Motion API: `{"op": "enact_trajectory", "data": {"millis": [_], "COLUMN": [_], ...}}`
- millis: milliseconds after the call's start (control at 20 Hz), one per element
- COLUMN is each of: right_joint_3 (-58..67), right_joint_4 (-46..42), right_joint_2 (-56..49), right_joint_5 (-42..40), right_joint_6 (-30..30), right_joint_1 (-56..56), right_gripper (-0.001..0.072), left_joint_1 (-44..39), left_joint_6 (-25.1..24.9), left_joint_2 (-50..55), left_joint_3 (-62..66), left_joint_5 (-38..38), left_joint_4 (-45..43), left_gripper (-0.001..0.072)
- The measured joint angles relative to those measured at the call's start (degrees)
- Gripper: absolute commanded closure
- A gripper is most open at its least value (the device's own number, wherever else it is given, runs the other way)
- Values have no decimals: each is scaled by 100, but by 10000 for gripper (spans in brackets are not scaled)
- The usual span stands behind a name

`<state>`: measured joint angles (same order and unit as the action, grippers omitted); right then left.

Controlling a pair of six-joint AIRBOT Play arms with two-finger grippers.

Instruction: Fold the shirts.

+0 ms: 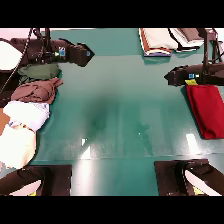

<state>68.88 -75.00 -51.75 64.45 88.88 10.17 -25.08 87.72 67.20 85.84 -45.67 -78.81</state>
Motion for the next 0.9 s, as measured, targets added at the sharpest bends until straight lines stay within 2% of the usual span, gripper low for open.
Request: {"op": "enact_trajectory", "data": {"millis": [150, 300, 550, 900], "right_joint_3": [0, 0, 0, 0], "right_joint_4": [0, -2, 0, 4], "right_joint_2": [0, 0, 0, 0], "right_joint_5": [2, 0, 2, 2], "right_joint_6": [0, 0, 0, 0], "right_joint_1": [2, 2, 4, 11], "right_gripper": [693, 693, 693, 692], "left_joint_1": [579, 1408, 2459, 2949], "left_joint_6": [461, 739, 901, 933], "left_joint_2": [273, 855, 2218, 3394], "left_joint_3": [0, 0, -2, -2], "left_joint_5": [275, 461, 754, 1449], "left_joint_4": [-999, -1508, -1773, -1851], "left_gripper": [26, 26, 25, 40]}}
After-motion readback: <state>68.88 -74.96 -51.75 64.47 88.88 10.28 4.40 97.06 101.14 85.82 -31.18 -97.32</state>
